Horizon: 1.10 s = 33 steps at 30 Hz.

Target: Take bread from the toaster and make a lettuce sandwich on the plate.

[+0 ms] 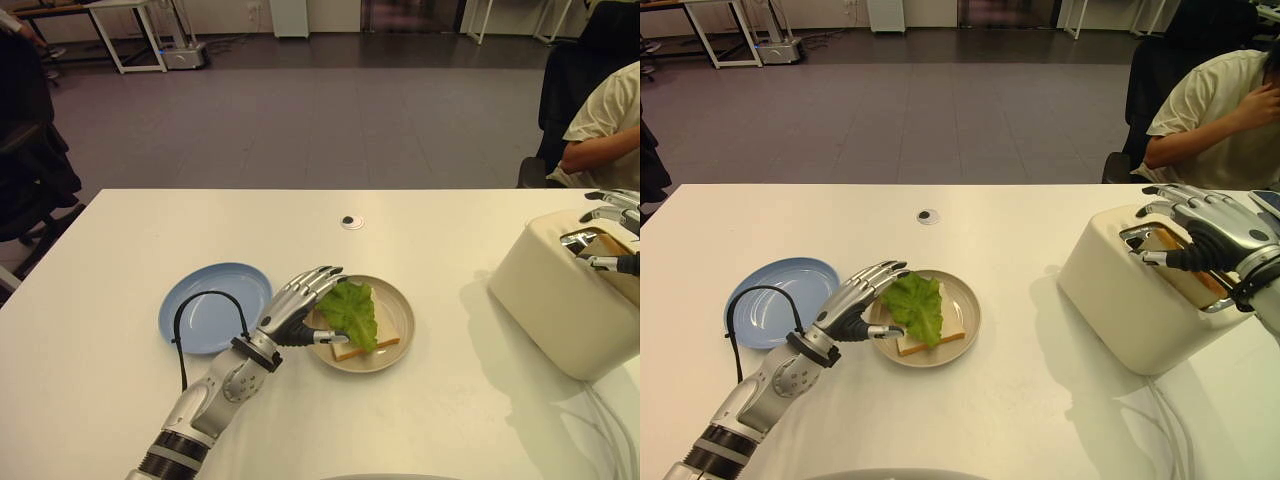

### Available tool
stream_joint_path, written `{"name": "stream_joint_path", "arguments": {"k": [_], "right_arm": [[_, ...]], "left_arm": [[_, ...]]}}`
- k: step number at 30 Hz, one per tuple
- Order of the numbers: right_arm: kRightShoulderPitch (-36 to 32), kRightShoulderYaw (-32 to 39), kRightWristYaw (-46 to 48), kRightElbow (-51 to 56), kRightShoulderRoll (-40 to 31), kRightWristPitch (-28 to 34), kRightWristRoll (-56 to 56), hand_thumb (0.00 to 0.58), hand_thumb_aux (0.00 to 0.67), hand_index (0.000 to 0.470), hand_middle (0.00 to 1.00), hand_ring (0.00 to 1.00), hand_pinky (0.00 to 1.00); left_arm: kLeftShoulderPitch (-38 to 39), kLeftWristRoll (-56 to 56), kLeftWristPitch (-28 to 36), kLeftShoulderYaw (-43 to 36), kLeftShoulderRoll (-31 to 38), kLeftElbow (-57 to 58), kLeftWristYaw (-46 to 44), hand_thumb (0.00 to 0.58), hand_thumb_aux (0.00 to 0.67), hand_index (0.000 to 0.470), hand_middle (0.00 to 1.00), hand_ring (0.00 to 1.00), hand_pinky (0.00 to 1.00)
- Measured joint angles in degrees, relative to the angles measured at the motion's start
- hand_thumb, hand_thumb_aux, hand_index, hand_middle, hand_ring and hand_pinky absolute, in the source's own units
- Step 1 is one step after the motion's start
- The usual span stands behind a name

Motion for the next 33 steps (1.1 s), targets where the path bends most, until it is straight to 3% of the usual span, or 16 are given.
{"name": "stream_joint_path", "arguments": {"k": [7, 8, 10, 11, 14, 19, 28, 33], "right_arm": [[2.5, -3.4, 0.3, 5.7, -3.7, -0.4, -0.5, 0.0, 0.0, 0.0, 0.0, 0.0, 0.0], [3.5, -3.4, 0.9, 6.5, -4.1, -0.6, -0.5, 0.023, 0.013, 0.009, 0.0, 0.0, 0.0], [5.1, -3.4, 2.3, 7.4, -4.3, -0.8, -0.5, 0.322, 0.223, 0.157, 0.0, 0.0, 0.0], [5.9, -3.0, 2.9, 7.6, -4.3, -0.9, -0.4, 0.48, 0.391, 0.275, 0.0, 0.0, 0.0], [6.2, -2.4, 3.8, 7.3, -4.3, -2.1, 1.3, 0.516, 0.447, 0.313, 0.0, 0.0, 0.0], [5.7, -1.1, 3.7, 6.0, -4.2, -3.4, 2.4, 0.58, 0.67, 0.47, 0.0, 0.0, 0.0], [4.5, -1.8, 2.5, 4.1, -3.5, -2.1, 3.1, 0.58, 0.67, 0.47, 0.0, 0.0, 0.0], [-3.2, -4.6, 1.0, 4.2, -2.4, 2.6, 8.2, 0.58, 0.67, 0.47, 0.0, 0.0, 0.0]], "left_arm": [[0.2, 0.6, 0.0, 0.2, 0.2, 0.0, 0.1, 0.0, 0.0, 0.0, 0.0, 0.0, 0.0], [0.4, 0.8, 0.0, 0.2, 0.2, 0.0, 0.1, 0.0, 0.0, 0.0, 0.0, 0.0, 0.0], [0.5, 0.9, 0.0, 0.2, 0.2, 0.0, 0.1, 0.0, 0.0, 0.0, 0.0, 0.0, 0.0], [0.5, 0.9, 0.0, 0.3, 0.2, 0.0, 0.1, 0.0, 0.0, 0.0, 0.0, 0.0, 0.0], [0.5, 1.0, 0.0, 0.4, 0.3, 0.0, 0.2, 0.0, 0.0, 0.0, 0.0, 0.0, 0.0], [0.6, 1.0, 0.1, 0.5, 0.3, 0.0, 0.2, 0.0, 0.0, 0.0, 0.0, 0.0, 0.0], [0.6, 2.0, 0.2, 0.5, 0.4, 0.0, 0.2, 0.0, 0.0, 0.0, 0.0, 0.0, 0.0], [0.6, 2.1, 0.3, 0.5, 0.4, 0.1, 0.2, 0.0, 0.0, 0.0, 0.0, 0.0, 0.0]]}}
